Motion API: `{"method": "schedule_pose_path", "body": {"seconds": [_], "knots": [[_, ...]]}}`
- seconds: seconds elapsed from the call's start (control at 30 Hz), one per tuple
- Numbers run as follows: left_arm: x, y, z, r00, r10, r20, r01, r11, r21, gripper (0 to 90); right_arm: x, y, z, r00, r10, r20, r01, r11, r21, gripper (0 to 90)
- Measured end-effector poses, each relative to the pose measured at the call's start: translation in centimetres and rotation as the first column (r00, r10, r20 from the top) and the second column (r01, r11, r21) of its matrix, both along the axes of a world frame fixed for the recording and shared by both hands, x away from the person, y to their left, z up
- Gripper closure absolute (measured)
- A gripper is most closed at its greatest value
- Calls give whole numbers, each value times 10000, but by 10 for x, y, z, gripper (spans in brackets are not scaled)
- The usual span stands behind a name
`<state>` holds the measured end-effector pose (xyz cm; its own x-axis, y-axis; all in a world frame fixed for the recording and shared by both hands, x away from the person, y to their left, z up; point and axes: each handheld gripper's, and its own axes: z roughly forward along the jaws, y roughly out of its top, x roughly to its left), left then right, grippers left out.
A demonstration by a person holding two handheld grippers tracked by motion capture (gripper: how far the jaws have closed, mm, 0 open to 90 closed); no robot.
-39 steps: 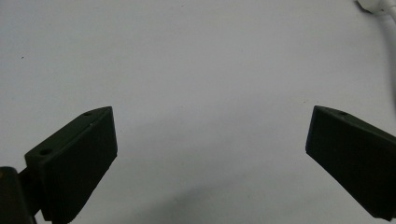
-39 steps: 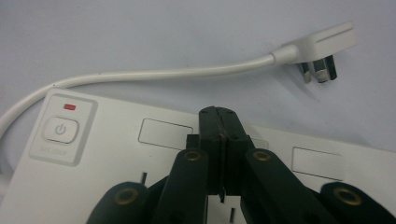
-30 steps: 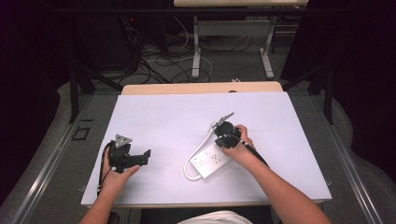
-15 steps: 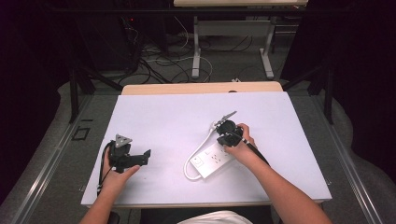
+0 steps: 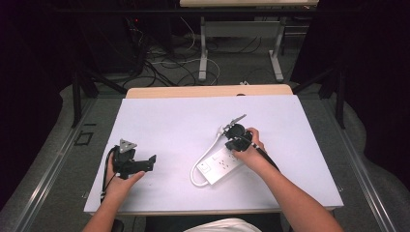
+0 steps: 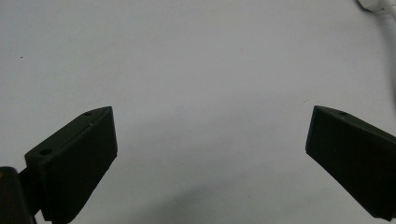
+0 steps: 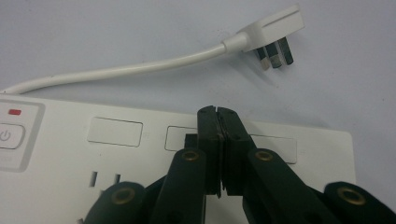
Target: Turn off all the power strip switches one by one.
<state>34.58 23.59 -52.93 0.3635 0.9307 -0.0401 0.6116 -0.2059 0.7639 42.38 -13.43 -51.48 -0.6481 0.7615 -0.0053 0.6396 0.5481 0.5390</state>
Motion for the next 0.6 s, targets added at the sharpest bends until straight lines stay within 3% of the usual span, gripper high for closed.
{"method": "schedule_pose_path", "body": {"seconds": [0.03, 0.1, 0.13, 0.17, 0.6], "knots": [[0, 0, 0, 10000, 7, 1, -7, 10000, -12, 18, 1, 0, -1, 9998, 70, 181, -71, 9999, 77, 893], [0, 0, 0, 10000, 11, 2, -11, 10000, -6, 18, 0, 0, 0, 10000, 3, -11, -3, 10000, 77, 893], [0, 0, 0, 10000, 6, 0, -6, 10000, -8, 18, 1, 0, -4, 9992, 74, 384, -94, 9986, 516, 893], [0, 0, 0, 10000, 6, 0, -6, 10000, -4, 18, 0, 0, 0, 10000, -1, -50, 2, 9999, 106, 893], [0, 0, 0, 10000, -2, -6, 2, 10000, 5, 18, 0, -1, -1, 9998, 162, 136, -165, 9996, 221, 893]]}}
